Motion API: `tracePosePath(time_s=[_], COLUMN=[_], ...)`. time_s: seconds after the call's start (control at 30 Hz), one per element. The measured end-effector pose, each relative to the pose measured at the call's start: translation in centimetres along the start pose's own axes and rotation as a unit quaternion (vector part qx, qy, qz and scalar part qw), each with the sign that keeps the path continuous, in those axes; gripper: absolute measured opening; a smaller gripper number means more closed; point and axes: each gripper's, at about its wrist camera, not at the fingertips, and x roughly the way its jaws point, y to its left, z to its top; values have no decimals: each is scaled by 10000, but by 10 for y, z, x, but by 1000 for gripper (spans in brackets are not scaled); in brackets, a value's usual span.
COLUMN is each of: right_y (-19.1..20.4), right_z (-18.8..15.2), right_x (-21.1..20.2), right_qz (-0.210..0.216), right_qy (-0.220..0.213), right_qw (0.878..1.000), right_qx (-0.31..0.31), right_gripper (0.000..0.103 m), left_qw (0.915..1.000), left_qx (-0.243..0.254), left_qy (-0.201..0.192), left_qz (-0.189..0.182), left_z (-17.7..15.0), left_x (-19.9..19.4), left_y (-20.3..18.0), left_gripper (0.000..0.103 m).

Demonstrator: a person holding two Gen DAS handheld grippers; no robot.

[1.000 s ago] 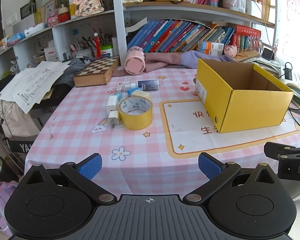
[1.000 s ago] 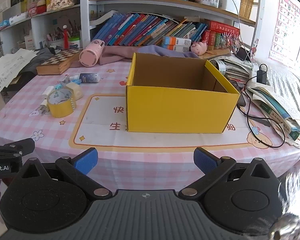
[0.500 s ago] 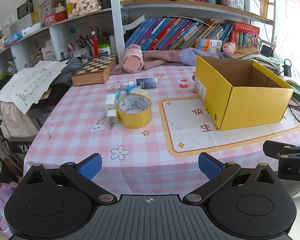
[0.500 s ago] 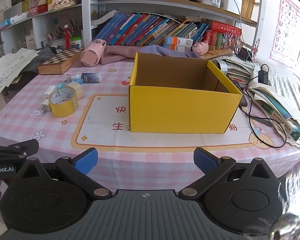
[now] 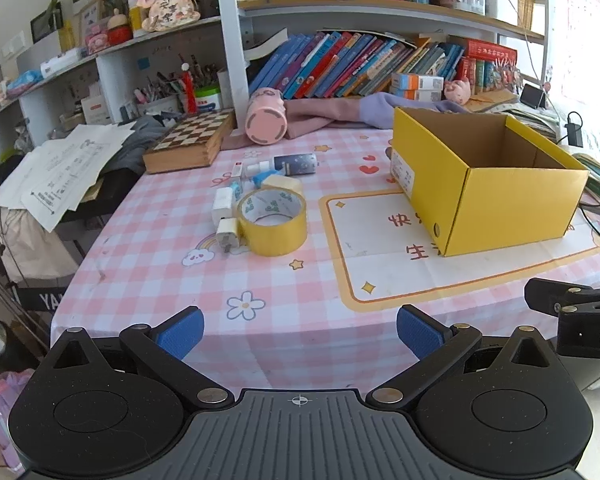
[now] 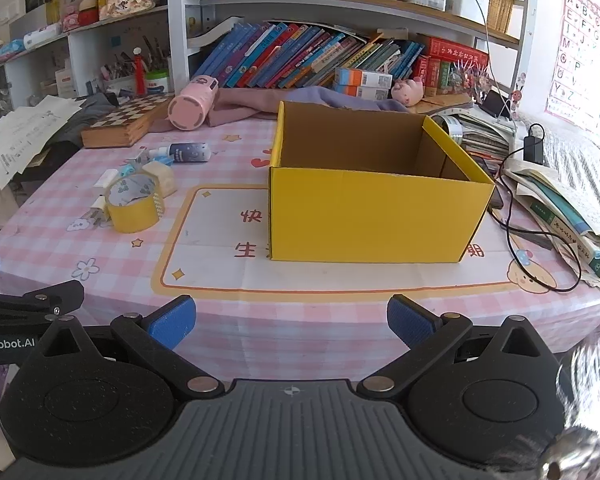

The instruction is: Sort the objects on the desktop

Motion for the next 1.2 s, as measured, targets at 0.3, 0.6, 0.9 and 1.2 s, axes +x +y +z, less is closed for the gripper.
tracePosePath(time_s=[0.3,0.6,0.9,1.2], right_y=[5,23,45,65], right_z=[1,3,9,14], right_x=[2,9,15,22], right_qz=[80,207,432,743], right_qy=[30,95,153,190], right_qw=[10000,9997,9985,9954], right_qx=[-30,-130,-304,-566], right_gripper=[102,101,101,98], left_qw=[10000,9999,9997,9983], left_qx=[-13,-101,-139,-372], left_qy=[3,63,78,156], left_qz=[-13,22,170,417], left_z=[-1,-3,-6,-10], left_x=[2,5,5,3], left_y=[2,20,39,58], left_gripper=[103,103,103,103])
